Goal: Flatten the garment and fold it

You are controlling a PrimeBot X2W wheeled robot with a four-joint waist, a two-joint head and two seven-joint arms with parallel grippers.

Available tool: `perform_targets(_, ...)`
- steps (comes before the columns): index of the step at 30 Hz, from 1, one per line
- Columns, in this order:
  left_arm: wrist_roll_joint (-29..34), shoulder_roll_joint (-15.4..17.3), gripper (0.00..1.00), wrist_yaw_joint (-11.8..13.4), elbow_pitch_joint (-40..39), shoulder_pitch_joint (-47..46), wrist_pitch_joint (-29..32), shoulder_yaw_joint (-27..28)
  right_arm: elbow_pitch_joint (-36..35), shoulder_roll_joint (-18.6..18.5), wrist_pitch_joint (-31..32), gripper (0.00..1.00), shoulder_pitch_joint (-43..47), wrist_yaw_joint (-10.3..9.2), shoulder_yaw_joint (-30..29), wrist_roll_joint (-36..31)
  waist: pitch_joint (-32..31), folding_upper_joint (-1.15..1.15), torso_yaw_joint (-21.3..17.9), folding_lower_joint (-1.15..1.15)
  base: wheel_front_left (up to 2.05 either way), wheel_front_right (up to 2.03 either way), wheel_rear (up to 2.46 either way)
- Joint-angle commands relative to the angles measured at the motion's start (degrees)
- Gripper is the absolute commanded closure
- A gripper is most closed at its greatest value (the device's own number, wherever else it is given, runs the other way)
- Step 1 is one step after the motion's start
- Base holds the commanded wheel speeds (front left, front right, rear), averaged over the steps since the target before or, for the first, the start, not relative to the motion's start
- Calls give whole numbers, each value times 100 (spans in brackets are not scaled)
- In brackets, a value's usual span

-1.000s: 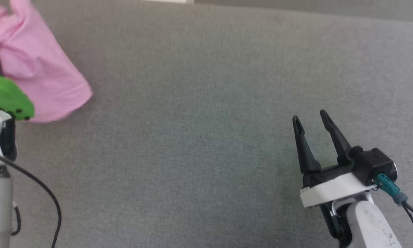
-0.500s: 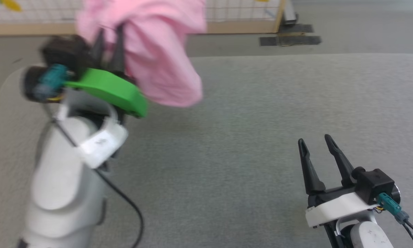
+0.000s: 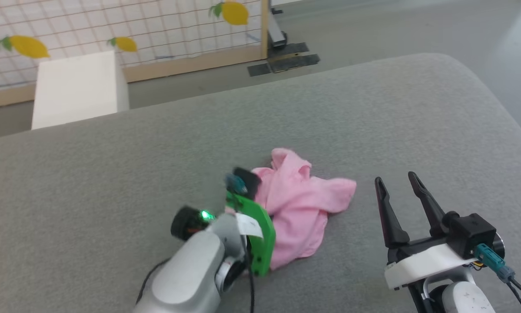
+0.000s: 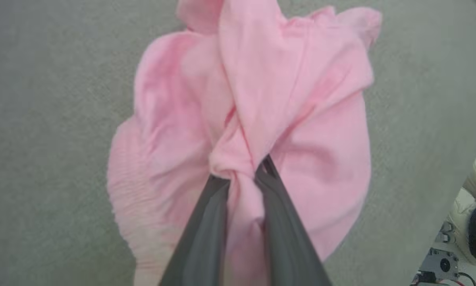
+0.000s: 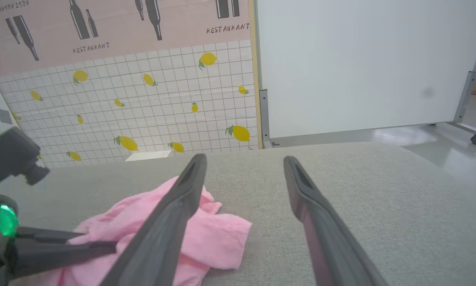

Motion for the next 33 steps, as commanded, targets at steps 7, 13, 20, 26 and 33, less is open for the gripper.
perform_targets(7,-112,-77,0,-47,663,-46,594,-227,14,4,28,0,88,-9,32,70,-4,0,-85,1,0,0,0)
perform_targets(13,-56,5,0,274,-98,-200,-1970,545,-16,4,25,0,94,-9,3,54,-52,0,421,1,0,0,0)
perform_targets(20,-64,388,0,475,-830,370,-3557,1224,-73,4,99,0,132,-9,-29,-36,-118,0,939,1,0,0,0)
perform_targets(26,52,617,0,641,-1622,1247,-3735,1769,-77,4,305,0,177,-9,-91,-132,-137,0,1274,1,0,0,0)
perform_targets(33,396,441,0,597,-2442,2271,-3741,2506,77,4,880,0,195,-9,-382,-260,-121,0,1553,1,0,0,0)
